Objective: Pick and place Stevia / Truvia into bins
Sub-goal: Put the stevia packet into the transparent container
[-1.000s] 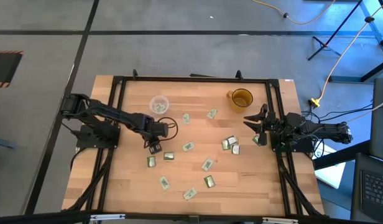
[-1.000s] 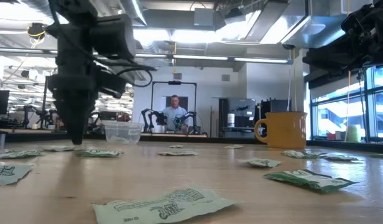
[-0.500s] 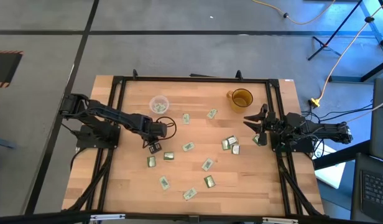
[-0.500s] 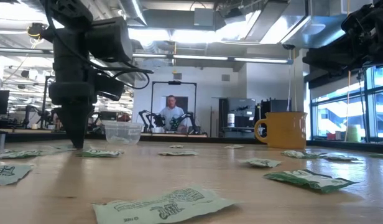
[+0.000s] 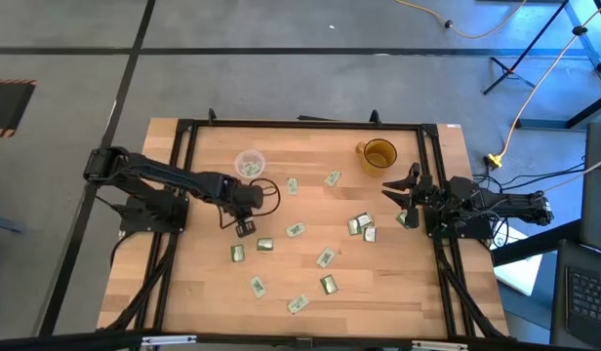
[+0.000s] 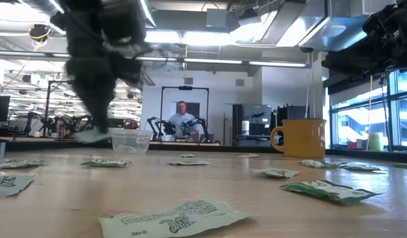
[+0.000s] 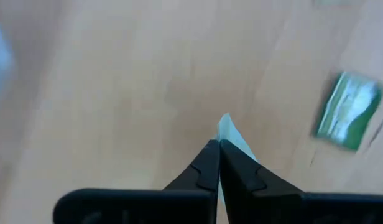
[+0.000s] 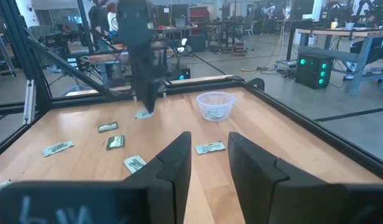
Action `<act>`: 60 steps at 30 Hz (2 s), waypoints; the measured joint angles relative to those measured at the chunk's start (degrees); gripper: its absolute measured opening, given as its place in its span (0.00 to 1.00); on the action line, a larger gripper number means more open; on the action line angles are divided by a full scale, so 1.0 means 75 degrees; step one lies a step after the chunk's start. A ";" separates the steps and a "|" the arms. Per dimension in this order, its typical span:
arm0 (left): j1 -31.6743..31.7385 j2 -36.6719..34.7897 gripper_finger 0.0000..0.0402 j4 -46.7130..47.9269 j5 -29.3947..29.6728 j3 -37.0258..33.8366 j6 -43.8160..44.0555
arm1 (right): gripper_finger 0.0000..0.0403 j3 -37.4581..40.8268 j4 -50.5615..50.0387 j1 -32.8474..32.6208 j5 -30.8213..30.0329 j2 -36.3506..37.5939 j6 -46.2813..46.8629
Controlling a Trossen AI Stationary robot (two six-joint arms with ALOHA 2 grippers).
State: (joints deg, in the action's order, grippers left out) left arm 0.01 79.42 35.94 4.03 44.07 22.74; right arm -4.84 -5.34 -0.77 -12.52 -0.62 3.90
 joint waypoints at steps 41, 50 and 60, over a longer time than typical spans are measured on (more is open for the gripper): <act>0.4016 0.0737 0.17 -0.1177 0.1391 0.0490 -0.2338 | 0.27 0.0000 -0.0009 0.0000 -0.0002 0.0000 -0.0184; 0.3736 -0.0016 0.20 -0.2005 0.0399 0.0501 -0.2897 | 0.27 -0.0003 -0.0009 0.0000 -0.0002 0.0000 -0.0184; 0.2444 0.0731 0.22 -0.2664 -0.0029 0.1087 -0.3784 | 0.27 -0.0003 0.0006 0.0000 -0.0002 0.0000 -0.0181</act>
State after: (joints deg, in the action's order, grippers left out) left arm 18.34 84.90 15.97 3.81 52.23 -5.64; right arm -4.86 -5.30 -0.78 -12.53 -0.62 2.55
